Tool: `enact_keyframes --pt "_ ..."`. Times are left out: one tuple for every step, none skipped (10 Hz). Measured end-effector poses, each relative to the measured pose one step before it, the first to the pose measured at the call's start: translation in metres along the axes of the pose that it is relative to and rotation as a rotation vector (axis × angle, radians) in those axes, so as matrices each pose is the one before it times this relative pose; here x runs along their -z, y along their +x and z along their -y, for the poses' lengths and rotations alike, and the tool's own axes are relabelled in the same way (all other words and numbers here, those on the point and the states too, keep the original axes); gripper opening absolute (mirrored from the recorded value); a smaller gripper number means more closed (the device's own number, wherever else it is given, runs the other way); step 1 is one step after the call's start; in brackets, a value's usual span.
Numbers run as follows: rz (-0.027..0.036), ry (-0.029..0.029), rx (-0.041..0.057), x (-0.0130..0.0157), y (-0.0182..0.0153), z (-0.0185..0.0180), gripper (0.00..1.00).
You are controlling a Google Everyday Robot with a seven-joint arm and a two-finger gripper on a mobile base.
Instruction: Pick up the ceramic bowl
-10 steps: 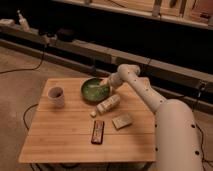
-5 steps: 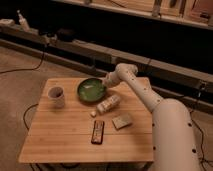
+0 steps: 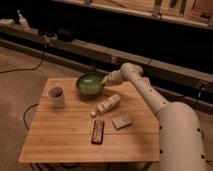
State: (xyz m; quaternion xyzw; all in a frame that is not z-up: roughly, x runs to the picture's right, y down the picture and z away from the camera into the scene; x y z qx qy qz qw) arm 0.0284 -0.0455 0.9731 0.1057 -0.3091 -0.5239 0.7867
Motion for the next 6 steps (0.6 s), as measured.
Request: enact_keyframes --pt "-0.02375 0.01129 0.01582 0.01658 0.00523 0.00288 0.0" --pt "-0.01565 0.0051 0.02819 0.02066 0.0017 0.00357 0.0" --pt "-0.00165 -0.00141 0.01709 0.01474 -0.00066 0.00232 0.0" --pt "0.01583 -0.00636 0.01668 0.02008 -0.00477 0.00291 0.0" --pt "0.0142 -0.00517 0.00872 0.01927 -0.00386 0.00175 0.0" --pt "0.00287 -0.00166 0.00151 0.00221 -0.00101 -0.00017 0.0"
